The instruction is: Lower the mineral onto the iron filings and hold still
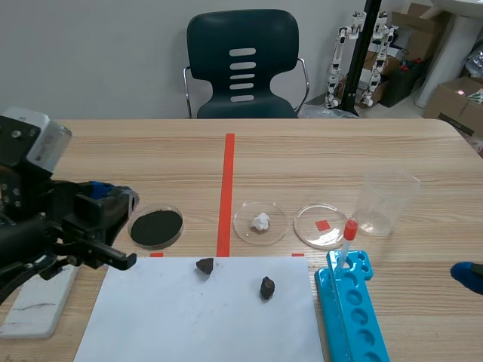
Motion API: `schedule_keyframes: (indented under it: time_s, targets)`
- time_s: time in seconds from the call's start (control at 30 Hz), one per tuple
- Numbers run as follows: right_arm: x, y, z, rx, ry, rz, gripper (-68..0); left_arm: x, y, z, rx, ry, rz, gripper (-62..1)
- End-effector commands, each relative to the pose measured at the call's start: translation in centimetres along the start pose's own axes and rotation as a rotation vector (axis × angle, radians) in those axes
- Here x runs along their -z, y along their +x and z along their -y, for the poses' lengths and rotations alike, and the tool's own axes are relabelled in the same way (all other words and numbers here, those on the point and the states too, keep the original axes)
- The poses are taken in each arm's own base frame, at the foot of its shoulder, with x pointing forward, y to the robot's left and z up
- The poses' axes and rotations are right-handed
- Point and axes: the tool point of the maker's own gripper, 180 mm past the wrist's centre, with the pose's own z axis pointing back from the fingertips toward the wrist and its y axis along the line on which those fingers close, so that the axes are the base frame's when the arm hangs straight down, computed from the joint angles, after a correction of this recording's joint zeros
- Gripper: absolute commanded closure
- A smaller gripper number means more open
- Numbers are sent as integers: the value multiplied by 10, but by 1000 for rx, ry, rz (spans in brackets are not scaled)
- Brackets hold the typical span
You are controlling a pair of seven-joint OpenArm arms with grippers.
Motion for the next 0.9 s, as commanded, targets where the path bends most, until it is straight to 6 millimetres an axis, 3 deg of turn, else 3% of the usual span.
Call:
schedule_keyframes:
  time_s: [0.0, 0.33, 0.6, 0.87]
  targets:
    - [2, 6, 2, 1, -5, 24, -621, -7, 6, 6, 11, -5, 32, -117]
    - [2, 6, 2, 1, -5, 24, -621, -47, 6, 45, 93, -69, 49, -117]
    - [2, 6, 2, 1, -5, 24, -621, -63, -11, 58, 195, -99, -23, -117]
    - [2, 6, 2, 1, -5, 24, -621, -66, -13, 60, 241, -107, -26, -117]
